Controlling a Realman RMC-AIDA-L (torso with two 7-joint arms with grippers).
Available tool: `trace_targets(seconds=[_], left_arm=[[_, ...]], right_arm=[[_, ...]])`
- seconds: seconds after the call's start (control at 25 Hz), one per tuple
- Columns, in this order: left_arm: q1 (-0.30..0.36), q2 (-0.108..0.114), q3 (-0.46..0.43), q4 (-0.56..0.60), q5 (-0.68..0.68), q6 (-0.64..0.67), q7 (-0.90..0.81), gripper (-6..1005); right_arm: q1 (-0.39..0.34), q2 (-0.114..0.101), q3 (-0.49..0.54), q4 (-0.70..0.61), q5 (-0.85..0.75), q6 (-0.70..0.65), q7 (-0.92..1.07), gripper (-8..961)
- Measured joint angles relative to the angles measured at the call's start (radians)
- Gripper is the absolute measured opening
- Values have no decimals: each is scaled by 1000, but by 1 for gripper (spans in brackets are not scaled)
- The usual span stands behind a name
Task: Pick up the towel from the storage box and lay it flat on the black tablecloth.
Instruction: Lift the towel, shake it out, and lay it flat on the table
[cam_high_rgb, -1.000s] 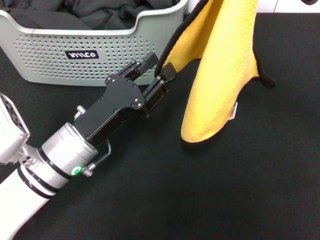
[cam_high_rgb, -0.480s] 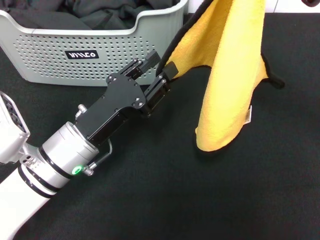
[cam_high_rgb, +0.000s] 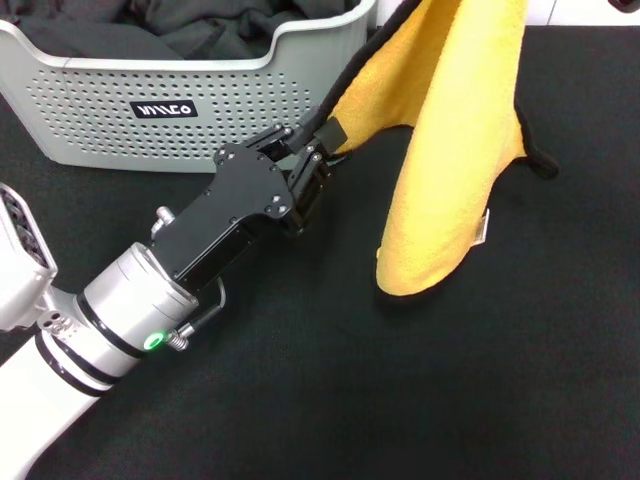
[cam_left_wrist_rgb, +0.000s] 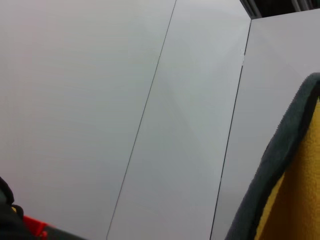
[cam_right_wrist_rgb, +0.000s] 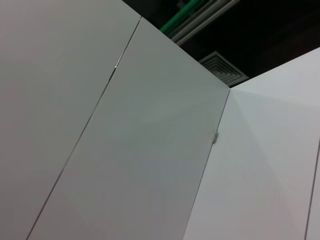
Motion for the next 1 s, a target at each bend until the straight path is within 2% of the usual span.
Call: trace_targets(seconds=[0.16,0.6,0.72,0.96,1.0], left_arm=[[-2,0,3,-1,0,1,0,149],[-3,1,2,-2,0,2,2,125],[-4,6,1,1,0,9,-2,83],[1,19,-3,-7,12,119,-11,47],[3,32,-3,-19,16,171,-22,47]], right_arm=[[0,0,3,0,1,1,0,45],[-1,0,4,22,-2,4,10,48],[-1,0,3,56,-9,0,34,48],[-21,-1,4,101,-35,1,129,50],[-29,-1,4,100,-44,1,141,50]])
